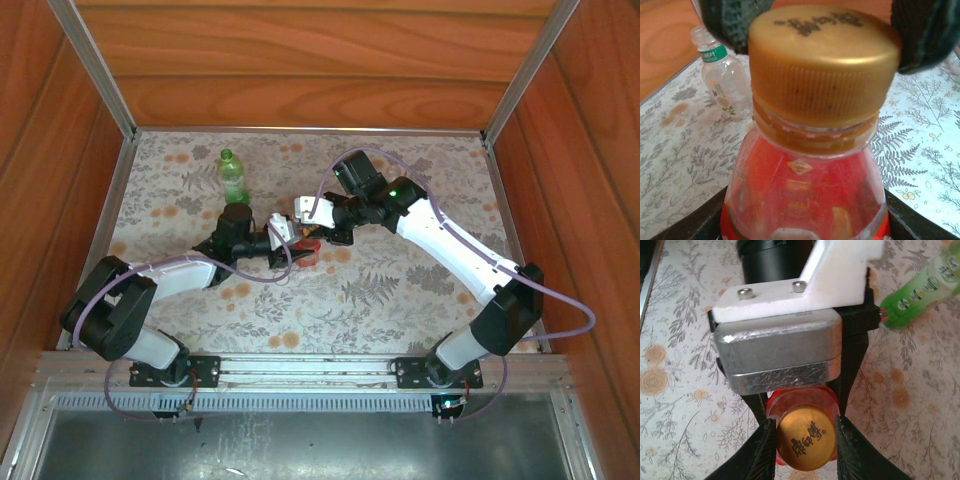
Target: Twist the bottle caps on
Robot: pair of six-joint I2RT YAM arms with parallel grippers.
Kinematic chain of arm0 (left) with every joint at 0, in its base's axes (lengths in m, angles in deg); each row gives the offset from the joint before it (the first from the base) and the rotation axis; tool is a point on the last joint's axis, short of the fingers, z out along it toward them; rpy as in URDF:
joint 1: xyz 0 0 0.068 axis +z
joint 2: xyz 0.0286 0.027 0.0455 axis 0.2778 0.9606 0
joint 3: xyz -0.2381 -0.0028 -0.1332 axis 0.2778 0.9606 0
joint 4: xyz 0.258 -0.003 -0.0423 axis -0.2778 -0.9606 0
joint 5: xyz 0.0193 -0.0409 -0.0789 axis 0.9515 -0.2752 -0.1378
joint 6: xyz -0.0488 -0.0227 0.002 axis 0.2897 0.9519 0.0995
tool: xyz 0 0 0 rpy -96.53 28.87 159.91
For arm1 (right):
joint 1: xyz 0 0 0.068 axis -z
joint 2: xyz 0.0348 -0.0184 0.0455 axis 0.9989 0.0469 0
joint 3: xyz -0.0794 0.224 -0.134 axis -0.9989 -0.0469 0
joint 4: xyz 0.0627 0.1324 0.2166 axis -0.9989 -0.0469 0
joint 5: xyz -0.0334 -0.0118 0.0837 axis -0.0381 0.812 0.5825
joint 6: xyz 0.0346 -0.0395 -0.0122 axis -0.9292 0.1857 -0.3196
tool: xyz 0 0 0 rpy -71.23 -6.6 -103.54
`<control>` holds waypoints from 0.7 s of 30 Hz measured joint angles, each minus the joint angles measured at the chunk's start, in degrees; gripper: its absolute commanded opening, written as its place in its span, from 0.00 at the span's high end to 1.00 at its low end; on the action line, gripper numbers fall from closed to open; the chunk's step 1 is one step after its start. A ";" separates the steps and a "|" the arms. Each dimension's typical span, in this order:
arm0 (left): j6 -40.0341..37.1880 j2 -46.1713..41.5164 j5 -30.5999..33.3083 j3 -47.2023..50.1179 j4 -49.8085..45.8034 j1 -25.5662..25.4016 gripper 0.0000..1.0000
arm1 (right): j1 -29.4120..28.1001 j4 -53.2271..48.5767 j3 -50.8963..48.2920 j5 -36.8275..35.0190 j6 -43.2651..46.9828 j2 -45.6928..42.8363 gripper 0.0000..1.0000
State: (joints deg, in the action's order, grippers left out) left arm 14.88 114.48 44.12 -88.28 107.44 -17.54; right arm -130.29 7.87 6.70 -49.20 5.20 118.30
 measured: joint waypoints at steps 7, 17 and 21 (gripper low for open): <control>3.93 2.19 4.22 -3.39 -1.66 0.00 0.42 | -0.66 7.56 -3.54 -7.41 -19.28 -1.66 0.97; 6.12 4.72 6.10 -5.95 -1.68 -0.35 0.42 | -8.90 17.22 -11.15 -31.30 -55.30 -6.01 0.93; 6.05 4.72 5.99 -5.95 -1.55 -0.66 0.42 | -9.25 19.65 -13.77 -32.83 -57.27 -7.82 0.69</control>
State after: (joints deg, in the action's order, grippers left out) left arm 20.94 119.20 50.10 -94.23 105.89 -18.20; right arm -139.54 27.51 -7.07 -82.02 -52.06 110.48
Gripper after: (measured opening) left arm 0.580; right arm 0.313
